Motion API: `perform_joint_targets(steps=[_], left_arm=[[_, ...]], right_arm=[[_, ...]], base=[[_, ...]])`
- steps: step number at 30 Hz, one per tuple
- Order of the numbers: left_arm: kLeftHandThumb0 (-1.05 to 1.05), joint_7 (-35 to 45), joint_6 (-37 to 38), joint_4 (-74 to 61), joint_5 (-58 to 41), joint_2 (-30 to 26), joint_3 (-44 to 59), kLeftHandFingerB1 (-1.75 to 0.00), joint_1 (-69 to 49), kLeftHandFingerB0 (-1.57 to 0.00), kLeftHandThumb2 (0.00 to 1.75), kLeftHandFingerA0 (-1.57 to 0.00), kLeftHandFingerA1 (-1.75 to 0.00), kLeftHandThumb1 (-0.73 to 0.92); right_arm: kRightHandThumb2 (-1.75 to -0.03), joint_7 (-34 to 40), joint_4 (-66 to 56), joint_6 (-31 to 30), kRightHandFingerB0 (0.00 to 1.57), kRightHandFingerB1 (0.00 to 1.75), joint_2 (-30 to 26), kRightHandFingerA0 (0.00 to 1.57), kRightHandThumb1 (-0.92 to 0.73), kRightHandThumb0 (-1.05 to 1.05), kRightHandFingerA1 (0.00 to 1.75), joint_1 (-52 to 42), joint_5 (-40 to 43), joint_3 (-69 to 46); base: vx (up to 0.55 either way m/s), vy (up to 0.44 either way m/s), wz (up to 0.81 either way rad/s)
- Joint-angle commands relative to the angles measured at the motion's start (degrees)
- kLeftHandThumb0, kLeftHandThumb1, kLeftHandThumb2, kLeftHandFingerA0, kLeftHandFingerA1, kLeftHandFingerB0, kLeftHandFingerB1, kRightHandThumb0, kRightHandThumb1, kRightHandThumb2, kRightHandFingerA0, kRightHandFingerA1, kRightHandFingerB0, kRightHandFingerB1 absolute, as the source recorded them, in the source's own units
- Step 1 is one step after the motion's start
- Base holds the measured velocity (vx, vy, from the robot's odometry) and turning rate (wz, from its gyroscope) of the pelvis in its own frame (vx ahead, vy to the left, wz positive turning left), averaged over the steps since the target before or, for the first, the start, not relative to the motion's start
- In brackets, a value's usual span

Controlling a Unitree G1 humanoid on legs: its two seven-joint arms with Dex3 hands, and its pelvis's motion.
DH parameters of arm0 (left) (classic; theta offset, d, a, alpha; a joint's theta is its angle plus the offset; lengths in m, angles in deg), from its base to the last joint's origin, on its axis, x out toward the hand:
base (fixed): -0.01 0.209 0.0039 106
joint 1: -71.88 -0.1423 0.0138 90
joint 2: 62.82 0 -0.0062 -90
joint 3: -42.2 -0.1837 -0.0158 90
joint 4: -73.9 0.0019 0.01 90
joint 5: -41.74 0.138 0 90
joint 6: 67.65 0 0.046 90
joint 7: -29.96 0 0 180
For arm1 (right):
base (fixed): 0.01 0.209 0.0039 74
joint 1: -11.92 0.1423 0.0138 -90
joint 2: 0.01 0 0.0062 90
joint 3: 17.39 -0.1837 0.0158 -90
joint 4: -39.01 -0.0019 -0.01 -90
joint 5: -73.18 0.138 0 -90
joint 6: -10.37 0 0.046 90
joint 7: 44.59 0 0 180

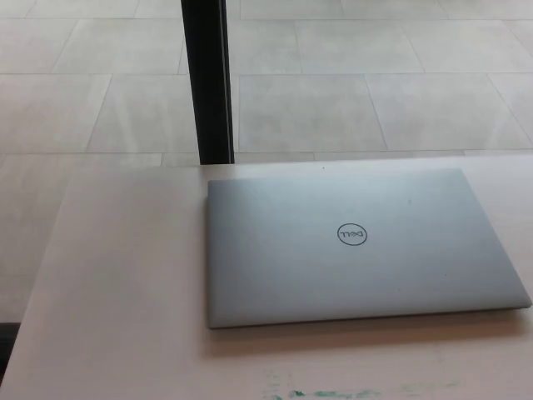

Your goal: The robot uses its right hand to push down on the lid of a laptop kept in the middle of the desk to close it

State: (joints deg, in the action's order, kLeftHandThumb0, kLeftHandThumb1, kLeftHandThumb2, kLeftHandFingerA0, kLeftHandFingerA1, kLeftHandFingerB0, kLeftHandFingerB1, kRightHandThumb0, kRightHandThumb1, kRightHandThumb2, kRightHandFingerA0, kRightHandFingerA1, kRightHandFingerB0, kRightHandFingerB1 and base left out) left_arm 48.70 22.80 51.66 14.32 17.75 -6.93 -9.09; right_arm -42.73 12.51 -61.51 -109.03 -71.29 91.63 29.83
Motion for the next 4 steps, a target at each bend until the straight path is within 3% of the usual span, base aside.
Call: perform_joint_targets(steps=[1, 4], left_arm=[[-1.05, -0.6, 0.2, -0.1, -0.3, -1.4, -0.1, -0.36, 0.2, -0.26, 0.73, -0.35, -0.44, 0.84], [-1.05, -0.1, 0.4, -0.2, -0.6, -1.3, 0.1, -0.37, 0.1, -0.25, 0.73, -0.34, -0.45, 0.83]], right_arm=[[-0.62, 0.8, 0.4, 1.1, 0.04, 0.88, -1.1, 0.56, -0.75, -0.87, 1.40, 0.2, 1.0, -0.1], [-0.64, -0.6, 0.9, 1.3, 0.04, 0.84, -1.0, 0.50, -0.72, -0.86, 1.40, 0.4, 2.0, -0.8]], base=[[0.00, 0.000, 0.00], [0.00, 0.000, 0.00]])
